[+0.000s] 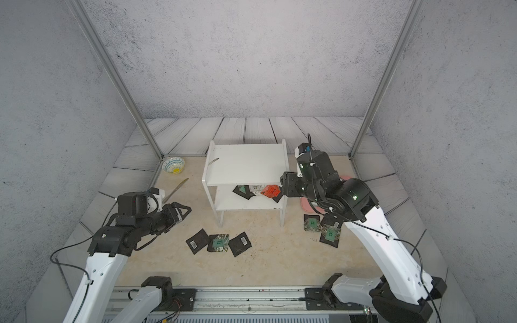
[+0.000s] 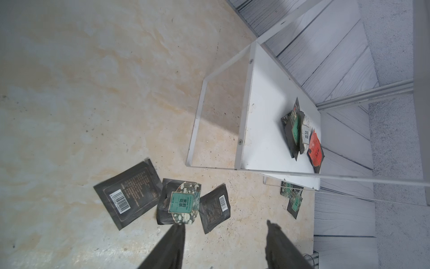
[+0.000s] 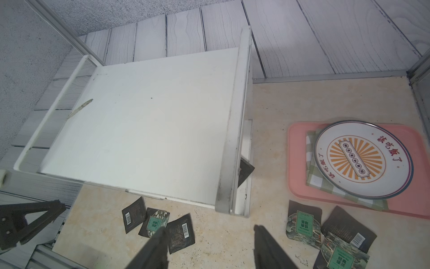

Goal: Remove the tea bags from the shelf
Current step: Place the tea bag at the center of the board, then pick up the tea bag from the shelf.

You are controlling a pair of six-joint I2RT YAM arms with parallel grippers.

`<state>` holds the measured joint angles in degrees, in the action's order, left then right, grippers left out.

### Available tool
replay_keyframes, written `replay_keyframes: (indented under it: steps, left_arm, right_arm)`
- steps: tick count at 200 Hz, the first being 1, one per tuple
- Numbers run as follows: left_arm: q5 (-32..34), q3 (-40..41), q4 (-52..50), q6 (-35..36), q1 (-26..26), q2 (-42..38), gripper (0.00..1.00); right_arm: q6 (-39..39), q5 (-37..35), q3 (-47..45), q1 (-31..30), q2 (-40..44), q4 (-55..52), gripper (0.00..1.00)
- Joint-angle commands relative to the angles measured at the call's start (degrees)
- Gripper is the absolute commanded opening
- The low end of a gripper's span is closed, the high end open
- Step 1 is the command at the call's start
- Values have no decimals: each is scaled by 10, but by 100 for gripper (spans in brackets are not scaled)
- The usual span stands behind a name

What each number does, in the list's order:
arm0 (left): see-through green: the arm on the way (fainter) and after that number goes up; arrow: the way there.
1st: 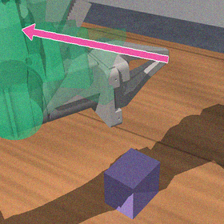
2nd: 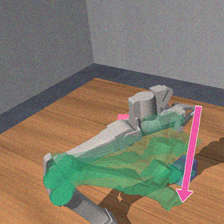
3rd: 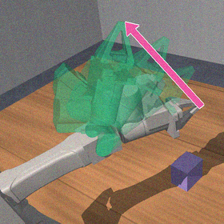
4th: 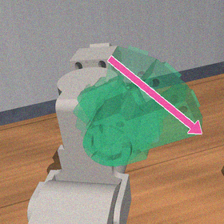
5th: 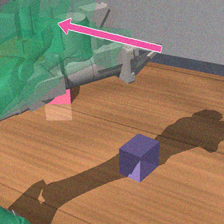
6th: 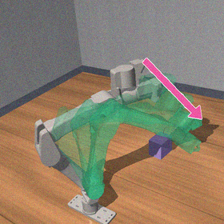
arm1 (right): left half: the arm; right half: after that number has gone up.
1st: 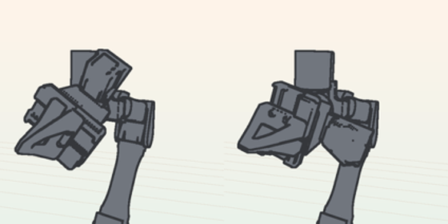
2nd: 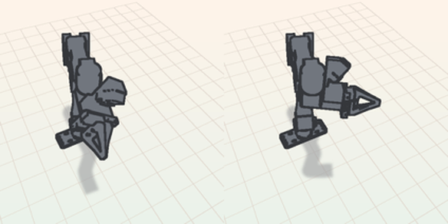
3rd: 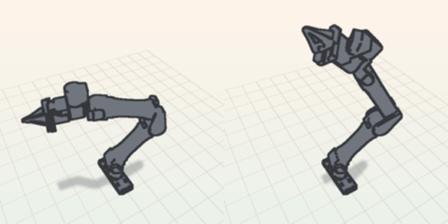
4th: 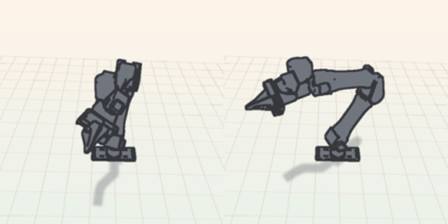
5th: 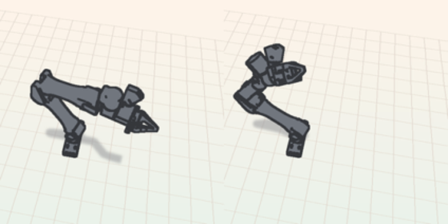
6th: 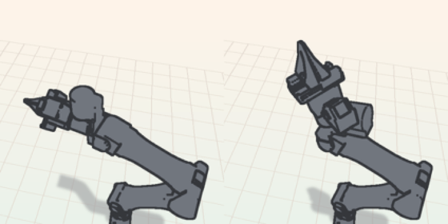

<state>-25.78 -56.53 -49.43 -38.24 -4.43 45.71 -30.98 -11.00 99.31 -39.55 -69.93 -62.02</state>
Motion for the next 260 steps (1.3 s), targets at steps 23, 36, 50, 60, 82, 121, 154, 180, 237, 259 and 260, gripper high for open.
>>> replay_keyframes:
  steps: [23, 36, 50, 60, 82, 121, 154, 180, 237, 259, 260]
  left_arm:
    - [-22, -59, -15, 18, -12, 10, 59]
    - [-24, -78, -15, 18, -16, 16, 55]
    - [-24, -100, -14, 15, -19, 22, 54]
    - [-25, -116, -12, 14, -21, 27, 54]
    - [-33, -153, -4, 6, -27, 42, 56]
    - [-37, -209, 11, -3, -45, 71, 59]
    - [-36, -247, 15, -5, -61, 94, 61]
    - [-27, -265, 21, -5, -71, 107, 62]
    - [-15, -256, 52, -4, -83, 133, 64]
    - [-15, -251, 61, -5, -88, 139, 64]
    - [-16, -251, 61, -5, -88, 140, 64]
  right_arm:
    - [2, 4, 15, 8, 25, -15, 61]
    - [2, 6, 16, 11, 28, -16, 61]
    - [2, 9, 15, 15, 33, -16, 62]
    - [1, 11, 16, 19, 35, -19, 62]
    - [0, 18, 20, 32, 35, -26, 62]
    - [-6, 66, 21, 92, 45, -20, 73]
    - [-19, 167, -12, 195, 45, 7, 76]
    - [-42, 248, -72, 271, 48, 60, 76]
    - [-108, 369, -231, 342, 29, 216, 76]
    - [-113, 377, -261, 344, 13, 250, 75]
    - [-113, 378, -262, 345, 12, 251, 75]
